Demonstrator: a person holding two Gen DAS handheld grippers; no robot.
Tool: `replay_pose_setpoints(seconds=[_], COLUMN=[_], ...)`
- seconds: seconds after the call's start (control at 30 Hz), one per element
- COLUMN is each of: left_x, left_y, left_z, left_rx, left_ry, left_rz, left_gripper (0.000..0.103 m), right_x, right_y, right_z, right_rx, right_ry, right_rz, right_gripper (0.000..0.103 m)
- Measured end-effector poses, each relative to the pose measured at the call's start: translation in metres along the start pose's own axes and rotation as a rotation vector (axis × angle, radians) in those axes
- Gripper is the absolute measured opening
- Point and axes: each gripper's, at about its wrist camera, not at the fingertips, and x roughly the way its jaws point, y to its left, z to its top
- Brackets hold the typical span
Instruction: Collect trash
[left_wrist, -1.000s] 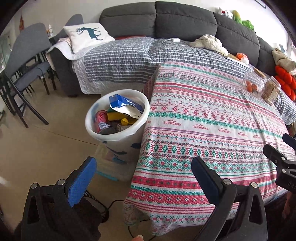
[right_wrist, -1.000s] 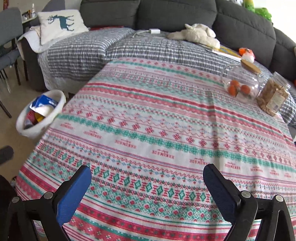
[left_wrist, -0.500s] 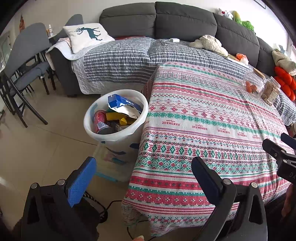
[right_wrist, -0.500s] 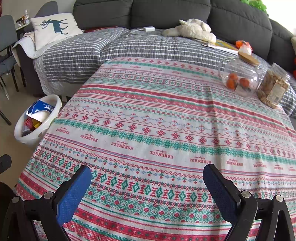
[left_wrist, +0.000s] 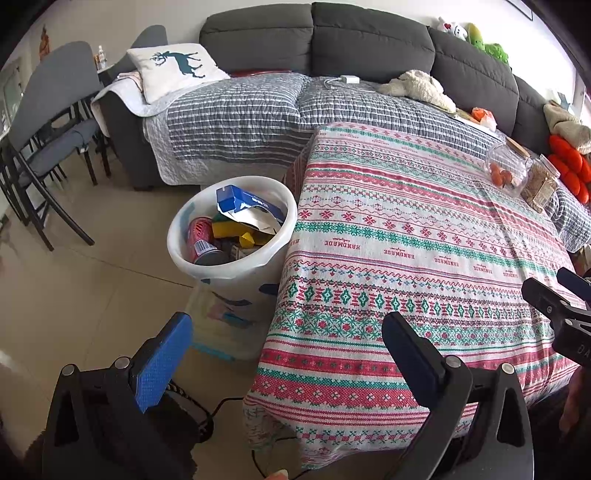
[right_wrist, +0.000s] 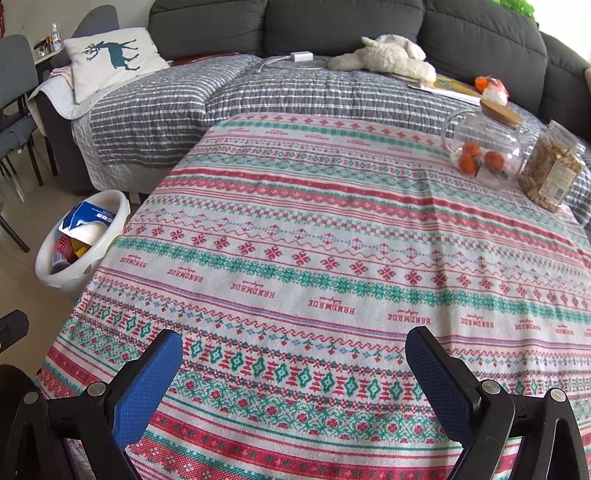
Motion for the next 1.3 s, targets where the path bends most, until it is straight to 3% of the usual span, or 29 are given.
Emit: replay_pose_setpoints(seconds=[1.3], left_x=[-0.0015], left_y=[0.0034], left_z=[-0.0009], left_rx=[0.001], left_ry=[-0.004], left_rz=[-0.006], left_gripper=[0.103], right_x=[-0.0003], right_y=[0.0013], right_z=[0.0004], right_rx=[0.017], right_ry=[0.003], right_rz=[0.005], right_gripper=[0.1])
